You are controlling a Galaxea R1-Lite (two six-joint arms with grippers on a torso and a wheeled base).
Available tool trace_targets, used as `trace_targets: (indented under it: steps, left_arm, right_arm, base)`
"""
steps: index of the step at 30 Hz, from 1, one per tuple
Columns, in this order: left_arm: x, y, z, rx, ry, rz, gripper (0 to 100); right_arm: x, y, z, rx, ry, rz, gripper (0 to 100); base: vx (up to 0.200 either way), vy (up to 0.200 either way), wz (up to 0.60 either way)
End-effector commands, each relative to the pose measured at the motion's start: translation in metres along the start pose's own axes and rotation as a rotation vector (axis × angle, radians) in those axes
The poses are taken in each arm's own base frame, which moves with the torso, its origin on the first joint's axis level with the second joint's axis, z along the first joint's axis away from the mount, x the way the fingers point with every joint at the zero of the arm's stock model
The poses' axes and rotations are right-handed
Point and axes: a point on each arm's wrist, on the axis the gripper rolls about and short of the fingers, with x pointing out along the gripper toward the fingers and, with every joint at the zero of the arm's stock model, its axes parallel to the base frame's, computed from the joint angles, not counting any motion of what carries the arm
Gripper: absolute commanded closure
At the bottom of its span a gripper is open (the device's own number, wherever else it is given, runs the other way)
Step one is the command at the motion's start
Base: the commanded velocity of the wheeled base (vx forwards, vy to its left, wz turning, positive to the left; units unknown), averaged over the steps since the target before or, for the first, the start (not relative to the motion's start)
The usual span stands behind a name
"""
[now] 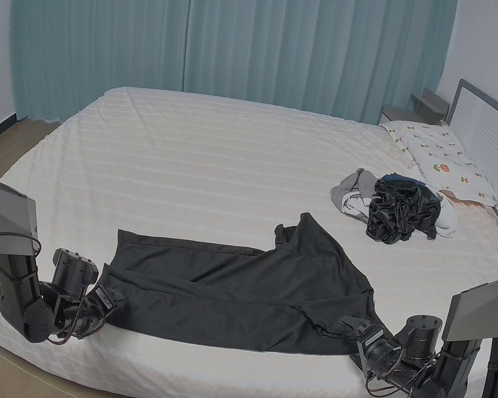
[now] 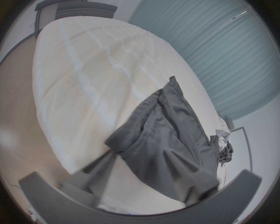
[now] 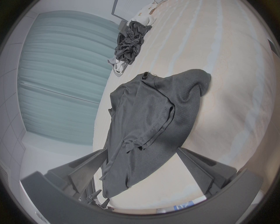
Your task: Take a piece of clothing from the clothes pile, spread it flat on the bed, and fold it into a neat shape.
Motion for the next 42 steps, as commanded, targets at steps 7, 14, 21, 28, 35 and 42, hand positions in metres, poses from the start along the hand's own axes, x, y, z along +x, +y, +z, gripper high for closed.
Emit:
trace_targets:
  steps: [7, 14, 21, 28, 35, 42]
  left_arm:
    - [-0.003, 0.008, 0.0, 0.003, -0.068, 0.068, 100]
    - [-0.002, 0.01, 0.003, -0.01, -0.073, 0.074, 100]
    - [-0.001, 0.011, 0.003, -0.011, -0.067, 0.076, 100]
    - [-0.001, 0.011, 0.003, -0.013, -0.067, 0.073, 100]
    - [0.0, 0.01, 0.003, -0.013, -0.066, 0.071, 100]
    - [0.0, 0.01, 0.003, -0.014, -0.069, 0.066, 100]
  right_arm:
    - [-0.001, -0.003, -0.002, -0.01, -0.028, -0.024, 0]
    - [0.001, -0.006, -0.005, -0.024, -0.043, -0.046, 0]
    - [0.004, -0.007, -0.006, -0.039, -0.042, -0.048, 0]
    - [0.017, -0.01, -0.009, -0.092, -0.088, -0.083, 0]
    - [0.026, -0.006, -0.008, -0.095, -0.088, -0.085, 0]
    - [0.036, 0.001, -0.002, -0.093, -0.13, -0.067, 0]
  base:
    - [0.0, 0.0, 0.0]
    - [0.0, 0.0, 0.0]
    - [0.0, 0.0, 0.0]
    - [0.0, 0.0, 0.0]
    - [0.0, 0.0, 0.0]
    - [0.0, 0.0, 0.0]
